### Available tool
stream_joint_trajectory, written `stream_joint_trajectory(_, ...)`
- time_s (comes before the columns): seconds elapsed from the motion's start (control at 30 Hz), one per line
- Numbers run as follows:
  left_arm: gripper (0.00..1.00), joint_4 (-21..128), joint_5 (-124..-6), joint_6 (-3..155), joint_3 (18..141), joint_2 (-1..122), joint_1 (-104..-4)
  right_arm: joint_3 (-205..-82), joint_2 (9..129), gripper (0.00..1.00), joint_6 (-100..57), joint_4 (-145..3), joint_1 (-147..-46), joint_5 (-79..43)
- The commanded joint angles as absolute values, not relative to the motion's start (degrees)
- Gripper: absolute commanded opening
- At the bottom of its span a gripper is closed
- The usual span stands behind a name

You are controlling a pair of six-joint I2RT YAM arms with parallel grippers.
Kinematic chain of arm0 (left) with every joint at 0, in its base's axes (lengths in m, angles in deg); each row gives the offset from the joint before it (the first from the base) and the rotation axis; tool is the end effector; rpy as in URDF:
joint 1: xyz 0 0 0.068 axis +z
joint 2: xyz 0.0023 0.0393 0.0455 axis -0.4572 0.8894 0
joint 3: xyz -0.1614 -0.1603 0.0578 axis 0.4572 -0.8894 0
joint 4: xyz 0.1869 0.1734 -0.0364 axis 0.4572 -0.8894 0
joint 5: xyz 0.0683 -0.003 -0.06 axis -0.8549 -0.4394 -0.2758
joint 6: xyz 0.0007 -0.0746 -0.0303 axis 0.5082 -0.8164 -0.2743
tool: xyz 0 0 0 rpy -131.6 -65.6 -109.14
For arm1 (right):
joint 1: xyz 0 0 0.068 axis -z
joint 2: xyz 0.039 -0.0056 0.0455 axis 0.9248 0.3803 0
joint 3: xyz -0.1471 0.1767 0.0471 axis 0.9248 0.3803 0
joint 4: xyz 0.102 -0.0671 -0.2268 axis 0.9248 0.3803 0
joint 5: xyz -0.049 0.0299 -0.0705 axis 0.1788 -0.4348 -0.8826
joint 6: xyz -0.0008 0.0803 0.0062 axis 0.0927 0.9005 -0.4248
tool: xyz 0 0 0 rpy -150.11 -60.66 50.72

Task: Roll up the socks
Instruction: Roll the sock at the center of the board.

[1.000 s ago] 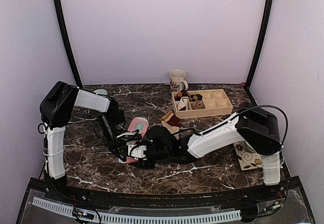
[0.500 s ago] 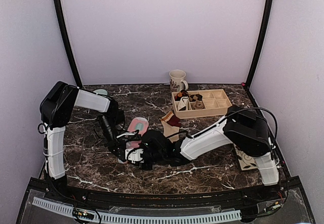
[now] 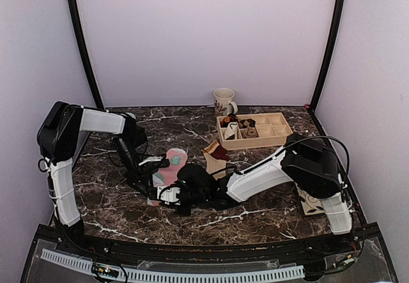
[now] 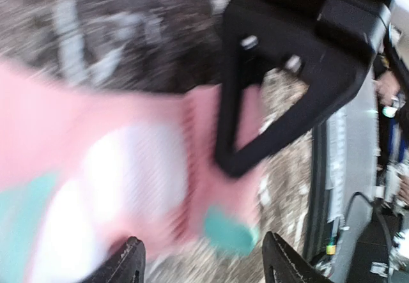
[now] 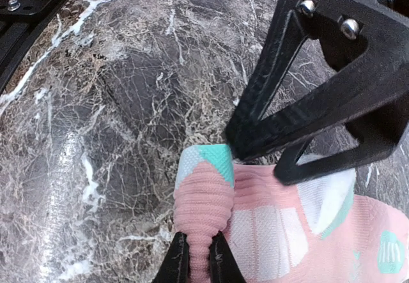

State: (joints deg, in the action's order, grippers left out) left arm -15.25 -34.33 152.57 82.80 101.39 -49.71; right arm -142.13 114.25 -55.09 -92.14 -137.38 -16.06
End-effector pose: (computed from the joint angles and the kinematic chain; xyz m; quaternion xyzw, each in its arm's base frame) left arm 0.2616 -0.1558 0.0800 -0.6042 -0.7102 0.3609 0.0175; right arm 0.1521 0.4441 0.0653 -0.6755 0.5520 0.2437 0.4237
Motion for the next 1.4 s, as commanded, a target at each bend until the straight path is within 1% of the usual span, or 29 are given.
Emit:
stream_joint_trajectory(0.0,0.66,-9.98,-38.45,152.2,79.23,93.02,-45.03,-141.9,115.47,0.0,-48.88,-87.66,-137.0,-12.85)
stream_joint_trajectory(0.07,0.65,-6.07,-39.67,151.93,75.95,88.99,-43.68,-143.27,116.1,0.0,-45.79,-85.72,-135.74,-9.96)
stream_joint_trajectory(0.23,0.62,1.5,-40.35,153.71,65.17,78.3,-43.79,-150.39,120.15,0.0,-34.48,-77.91,-130.64,2.39)
stream_joint_trajectory(0.4,0.61,6.76,-42.43,156.14,57.35,69.37,-46.37,-156.54,124.12,0.0,-28.63,-71.07,-128.71,6.88)
stream_joint_trajectory(0.57,0.61,16.15,-46.76,156.09,52.09,64.25,-53.85,-160.31,126.94,0.0,-24.42,-65.98,-127.57,8.29)
stream_joint_trajectory(0.7,0.6,21.55,-48.43,156.14,50.62,64.03,-58.14,-160.88,127.63,0.0,-19.03,-65.39,-126.95,9.41)
stream_joint_trajectory(0.83,0.56,22.06,-49.34,156.11,49.98,64.59,-60.37,-160.39,128.01,0.0,-12.95,-67.1,-126.3,10.41)
stream_joint_trajectory(1.1,0.53,27.32,-52.61,156.27,46.59,65.29,-61.58,-159.71,128.77,0.0,-7.21,-71.65,-126.27,11.46)
stream_joint_trajectory(1.23,0.52,32.33,-55.99,154.61,45.84,67.9,-61.58,-160.52,129.04,0.0,-6.7,-71.52,-126.26,11.37)
stream_joint_trajectory(1.37,0.49,33.11,-56.67,153.95,46.78,70.65,-61.57,-160.26,128.75,0.0,-6.39,-71.78,-126.22,11.13)
